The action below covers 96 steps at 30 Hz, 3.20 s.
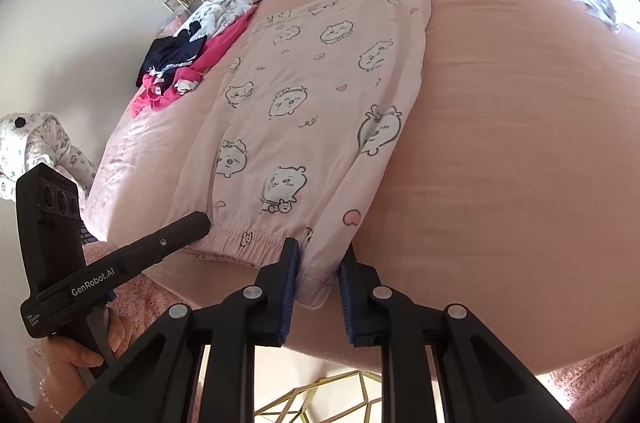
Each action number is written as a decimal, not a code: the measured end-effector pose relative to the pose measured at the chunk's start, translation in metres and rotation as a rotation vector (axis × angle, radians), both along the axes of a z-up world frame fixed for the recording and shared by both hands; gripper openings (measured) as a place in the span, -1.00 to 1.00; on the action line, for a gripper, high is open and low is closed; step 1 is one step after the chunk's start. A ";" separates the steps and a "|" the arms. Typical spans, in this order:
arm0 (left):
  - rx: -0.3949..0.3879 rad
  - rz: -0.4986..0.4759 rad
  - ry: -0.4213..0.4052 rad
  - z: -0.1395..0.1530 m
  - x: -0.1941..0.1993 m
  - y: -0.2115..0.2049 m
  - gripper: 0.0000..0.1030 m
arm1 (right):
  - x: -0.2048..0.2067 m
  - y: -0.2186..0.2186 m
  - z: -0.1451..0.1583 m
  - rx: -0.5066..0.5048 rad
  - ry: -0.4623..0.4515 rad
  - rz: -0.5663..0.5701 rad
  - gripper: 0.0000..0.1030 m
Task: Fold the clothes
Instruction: 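Grasp the elastic cuffs with the left gripper while the right gripper grasps beside it, then lift the cuffs with both grippers and fold them onto the waistband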
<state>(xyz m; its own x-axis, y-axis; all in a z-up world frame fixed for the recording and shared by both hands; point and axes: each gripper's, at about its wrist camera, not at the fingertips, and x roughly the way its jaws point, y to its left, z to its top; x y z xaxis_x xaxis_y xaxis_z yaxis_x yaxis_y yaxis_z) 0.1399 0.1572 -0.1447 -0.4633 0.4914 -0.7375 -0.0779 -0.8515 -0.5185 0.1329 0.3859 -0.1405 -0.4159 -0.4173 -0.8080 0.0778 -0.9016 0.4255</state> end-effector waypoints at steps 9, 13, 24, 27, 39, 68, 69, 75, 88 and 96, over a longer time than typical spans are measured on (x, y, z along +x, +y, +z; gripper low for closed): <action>0.046 -0.080 -0.013 0.018 0.037 0.011 -0.71 | 0.039 0.026 0.037 -0.026 0.028 0.016 -0.66; 0.078 -0.080 -0.083 -0.001 0.046 0.011 -0.71 | 0.058 0.034 0.021 -0.066 -0.026 -0.019 -0.66; 0.135 -0.083 -0.116 -0.006 0.039 0.006 -0.71 | 0.055 0.033 0.010 -0.049 -0.058 -0.029 -0.66; 0.147 -0.075 -0.130 -0.001 0.035 0.008 -0.71 | 0.052 0.036 0.010 -0.047 -0.069 -0.036 -0.66; 0.195 -0.036 -0.024 0.032 -0.040 0.002 -0.71 | -0.020 0.030 0.062 0.006 0.090 -0.002 -0.66; 0.324 0.166 -0.091 -0.029 -0.212 -0.029 -0.71 | -0.228 0.060 -0.005 -0.072 0.037 -0.133 -0.66; 0.324 0.178 -0.092 -0.030 -0.214 -0.030 -0.71 | -0.232 0.058 -0.002 -0.068 0.050 -0.132 -0.66; 0.362 0.209 -0.161 -0.045 -0.221 -0.038 -0.48 | -0.259 0.058 0.002 -0.028 0.038 -0.127 -0.66; -0.230 -0.145 0.154 -0.006 -0.204 -0.003 -0.12 | -0.214 0.037 -0.003 0.186 0.051 0.101 -0.05; -0.276 -0.256 0.158 -0.017 -0.212 0.018 -0.91 | -0.221 0.023 -0.025 0.241 0.026 0.156 -0.51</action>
